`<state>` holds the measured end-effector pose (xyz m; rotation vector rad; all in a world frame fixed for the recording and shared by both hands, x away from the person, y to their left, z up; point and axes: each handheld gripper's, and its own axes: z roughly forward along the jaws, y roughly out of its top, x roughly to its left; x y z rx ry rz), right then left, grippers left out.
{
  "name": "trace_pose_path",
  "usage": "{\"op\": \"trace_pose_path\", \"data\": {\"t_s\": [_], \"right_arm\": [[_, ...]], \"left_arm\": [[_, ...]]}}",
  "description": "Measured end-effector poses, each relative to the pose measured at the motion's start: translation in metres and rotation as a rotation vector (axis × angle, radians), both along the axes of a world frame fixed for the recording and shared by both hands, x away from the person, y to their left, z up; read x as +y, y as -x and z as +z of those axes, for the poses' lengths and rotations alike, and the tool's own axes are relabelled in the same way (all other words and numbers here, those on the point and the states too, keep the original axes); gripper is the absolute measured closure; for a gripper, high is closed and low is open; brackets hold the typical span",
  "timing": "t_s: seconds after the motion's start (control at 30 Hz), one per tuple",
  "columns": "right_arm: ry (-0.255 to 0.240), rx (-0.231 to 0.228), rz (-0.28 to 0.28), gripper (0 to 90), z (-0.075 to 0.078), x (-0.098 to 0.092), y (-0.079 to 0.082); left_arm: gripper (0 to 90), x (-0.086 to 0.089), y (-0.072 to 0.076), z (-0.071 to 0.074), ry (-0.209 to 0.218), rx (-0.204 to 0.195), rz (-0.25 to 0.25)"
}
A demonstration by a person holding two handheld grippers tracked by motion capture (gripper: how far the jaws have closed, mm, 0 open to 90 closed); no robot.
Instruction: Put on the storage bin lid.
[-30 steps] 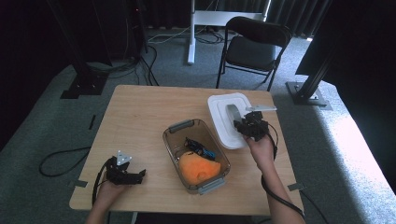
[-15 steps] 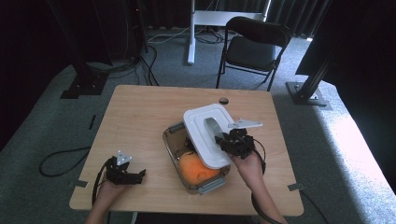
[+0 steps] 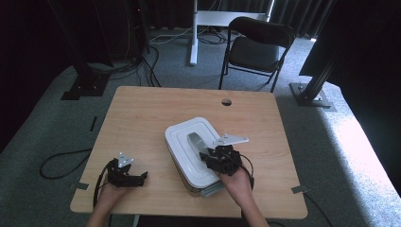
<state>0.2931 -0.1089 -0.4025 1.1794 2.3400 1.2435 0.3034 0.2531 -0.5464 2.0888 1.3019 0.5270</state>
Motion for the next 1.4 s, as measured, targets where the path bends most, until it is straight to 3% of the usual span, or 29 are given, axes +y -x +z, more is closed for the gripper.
{"op": "trace_pose_path", "data": {"t_s": [0.4, 0.43, 0.47, 0.57, 0.63, 0.67, 0.73, 0.8, 0.87, 0.97, 1.0, 1.07, 1.27, 1.4], "right_arm": [[0.033, -0.016, -0.014, 66.9, -0.010, 0.014, 0.012], [0.022, -0.010, -0.004, 63.3, -0.010, 0.012, 0.012], [-0.014, -0.020, -0.001, 48.2, -0.005, 0.007, 0.013], [-0.024, -0.051, -0.016, 31.0, 0.004, -0.004, 0.010], [-0.021, -0.072, -0.036, 26.0, 0.006, -0.009, 0.008], [-0.008, -0.086, -0.047, 13.7, 0.008, -0.019, 0.003], [0.033, -0.104, -0.074, 11.2, 0.008, -0.026, -0.004], [-0.009, -0.139, -0.119, 11.2, 0.006, -0.039, -0.014], [-0.033, -0.125, -0.144, 11.2, 0.002, -0.052, -0.027], [-0.049, -0.116, -0.181, 11.2, -0.009, -0.070, -0.047], [-0.049, -0.116, -0.181, 11.2, -0.009, -0.070, -0.047], [-0.029, -0.130, -0.223, 11.2, -0.026, -0.086, -0.067], [0.037, -0.058, -0.223, 11.2, -0.065, -0.098, -0.092], [0.021, 0.018, -0.195, 11.2, -0.086, -0.097, -0.097]], "left_arm": [[0.4, 0.000, 0.000, 0.000, 0.001, -0.002, -0.001], [0.4, 0.000, 0.000, 0.000, 0.001, -0.002, 0.003], [0.4, 0.000, -0.001, 0.000, 0.002, -0.003, 0.008], [0.4, -0.001, -0.001, 0.000, 0.001, -0.001, 0.024], [0.4, -0.002, -0.001, 0.000, 0.002, 0.000, 0.037], [0.3, -0.002, -0.002, 0.000, 0.001, 0.001, 0.039], [0.3, -0.002, -0.002, 0.001, 0.011, 0.012, 0.051], [0.4, -0.003, -0.004, 0.003, 0.035, 0.021, 0.057], [0.3, -0.006, -0.004, 0.004, 0.027, 0.000, 0.064], [0.3, -0.011, -0.006, 0.008, 0.011, -0.022, 0.062], [0.3, -0.011, -0.006, 0.008, 0.011, -0.022, 0.062], [0.3, -0.017, -0.008, 0.011, 0.014, -0.021, 0.051], [0.3, -0.030, -0.014, 0.014, 0.025, -0.015, 0.043], [0.3, -0.042, -0.017, 0.017, 0.037, -0.020, 0.016]]}}
